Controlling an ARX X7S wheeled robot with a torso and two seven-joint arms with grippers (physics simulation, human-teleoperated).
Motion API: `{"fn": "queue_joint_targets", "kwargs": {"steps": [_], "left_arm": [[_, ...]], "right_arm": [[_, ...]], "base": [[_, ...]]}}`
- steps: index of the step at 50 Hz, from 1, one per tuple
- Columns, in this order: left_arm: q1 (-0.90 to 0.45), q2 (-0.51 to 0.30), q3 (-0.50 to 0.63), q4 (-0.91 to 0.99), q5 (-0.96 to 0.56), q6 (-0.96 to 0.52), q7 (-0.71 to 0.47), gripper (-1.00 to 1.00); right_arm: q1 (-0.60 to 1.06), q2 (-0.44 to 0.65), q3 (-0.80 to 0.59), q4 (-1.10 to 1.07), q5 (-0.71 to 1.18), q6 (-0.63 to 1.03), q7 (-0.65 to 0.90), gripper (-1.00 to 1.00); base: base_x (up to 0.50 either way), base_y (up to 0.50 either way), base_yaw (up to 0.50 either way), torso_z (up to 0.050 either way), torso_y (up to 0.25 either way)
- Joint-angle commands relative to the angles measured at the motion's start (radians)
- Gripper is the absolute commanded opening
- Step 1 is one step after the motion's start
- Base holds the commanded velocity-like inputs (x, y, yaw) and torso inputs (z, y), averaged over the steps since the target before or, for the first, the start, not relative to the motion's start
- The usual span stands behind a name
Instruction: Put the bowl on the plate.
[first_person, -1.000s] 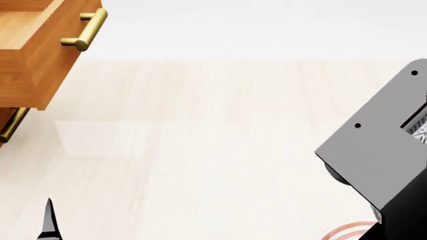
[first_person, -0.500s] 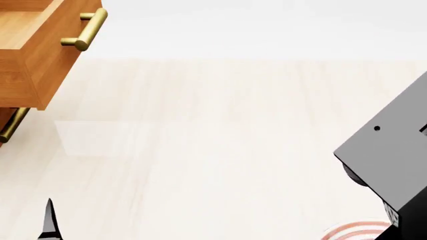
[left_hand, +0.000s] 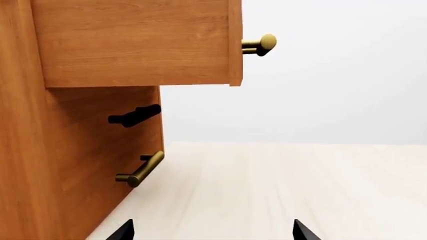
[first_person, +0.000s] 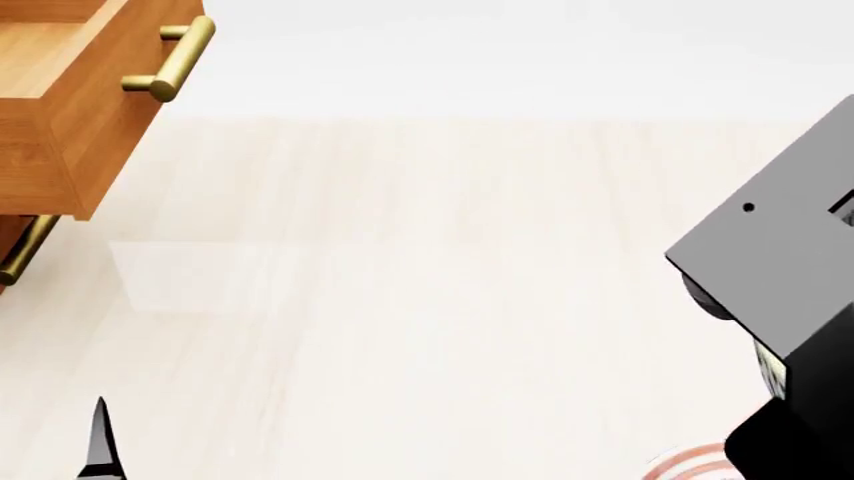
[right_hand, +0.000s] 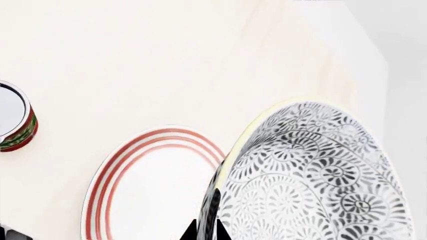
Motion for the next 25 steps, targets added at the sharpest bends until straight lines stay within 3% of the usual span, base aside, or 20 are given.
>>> {"fn": "queue_joint_targets", "kwargs": {"steps": [1,25], "left_arm": [[0.0,-0.002,0.002,0.001,-0.002,-0.002,-0.003,1.0],[0.003,-0.006,0.005,-0.003,0.0,0.003,-0.01,1.0]], "right_arm": [[-0.016,-0.027,0.048,0.066,-0.097,0.033,-0.051,-1.0],[-0.208,-0.082,0.195,0.095,-0.391,-0.002,-0.276,-1.0]], "base": [[0.0,0.0,0.0,0.0,0.0],[0.0,0.0,0.0,0.0,0.0]]}}
